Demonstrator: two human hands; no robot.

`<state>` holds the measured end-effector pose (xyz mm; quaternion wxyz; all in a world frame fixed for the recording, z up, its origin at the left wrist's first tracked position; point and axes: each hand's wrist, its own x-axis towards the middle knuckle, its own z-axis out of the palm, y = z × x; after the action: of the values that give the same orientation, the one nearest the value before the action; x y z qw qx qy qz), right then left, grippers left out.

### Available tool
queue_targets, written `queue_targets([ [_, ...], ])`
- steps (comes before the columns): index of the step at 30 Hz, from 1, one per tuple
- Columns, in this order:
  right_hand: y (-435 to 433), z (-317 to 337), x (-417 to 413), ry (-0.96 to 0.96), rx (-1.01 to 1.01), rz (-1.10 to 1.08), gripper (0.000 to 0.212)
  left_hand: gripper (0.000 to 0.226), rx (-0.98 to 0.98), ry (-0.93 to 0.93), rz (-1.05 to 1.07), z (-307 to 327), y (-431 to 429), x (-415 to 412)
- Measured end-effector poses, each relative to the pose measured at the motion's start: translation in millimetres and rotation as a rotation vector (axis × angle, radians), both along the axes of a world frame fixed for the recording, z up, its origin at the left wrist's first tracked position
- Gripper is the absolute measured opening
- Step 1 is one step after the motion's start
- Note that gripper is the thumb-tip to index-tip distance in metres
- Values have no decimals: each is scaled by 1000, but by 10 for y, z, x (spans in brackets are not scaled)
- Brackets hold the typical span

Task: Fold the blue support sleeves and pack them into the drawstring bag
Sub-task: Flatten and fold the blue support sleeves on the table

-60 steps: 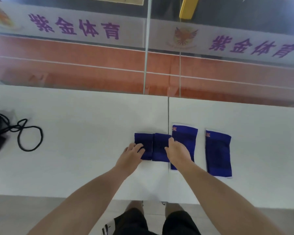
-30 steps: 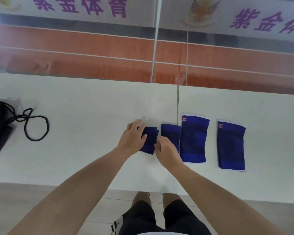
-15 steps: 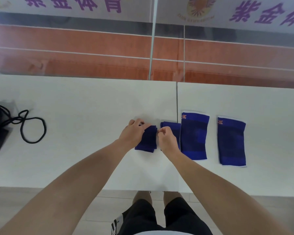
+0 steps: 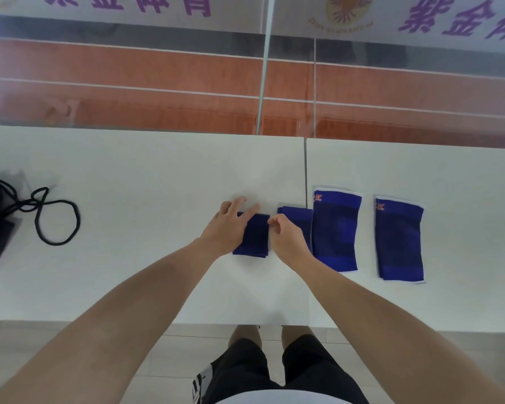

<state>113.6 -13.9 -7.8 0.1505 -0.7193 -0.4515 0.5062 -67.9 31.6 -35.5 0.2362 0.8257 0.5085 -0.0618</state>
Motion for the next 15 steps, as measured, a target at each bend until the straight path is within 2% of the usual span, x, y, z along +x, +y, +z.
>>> queue_targets([
  [2,-78,-36,32,-131,159,206,24,48,144,-77,39,78,-88,-58],
  [4,-157,-57,47,-234,288,429,27,33,212,-141,-66,94,-201,-165],
  [6,-223,-91,43,-320,326,639,36,39,180,-135,-228,61,-328,-268],
  [8,-276,-172,15,-407,352,780,47,53,149,-66,-297,-19,-401,-344],
  [10,-307,-260,-12,-505,388,841,51,54,159,-43,-261,-108,-412,-372],
  [15,-330,-365,-13,-599,448,822,54,30,322,-91,-258,-246,-406,-407],
])
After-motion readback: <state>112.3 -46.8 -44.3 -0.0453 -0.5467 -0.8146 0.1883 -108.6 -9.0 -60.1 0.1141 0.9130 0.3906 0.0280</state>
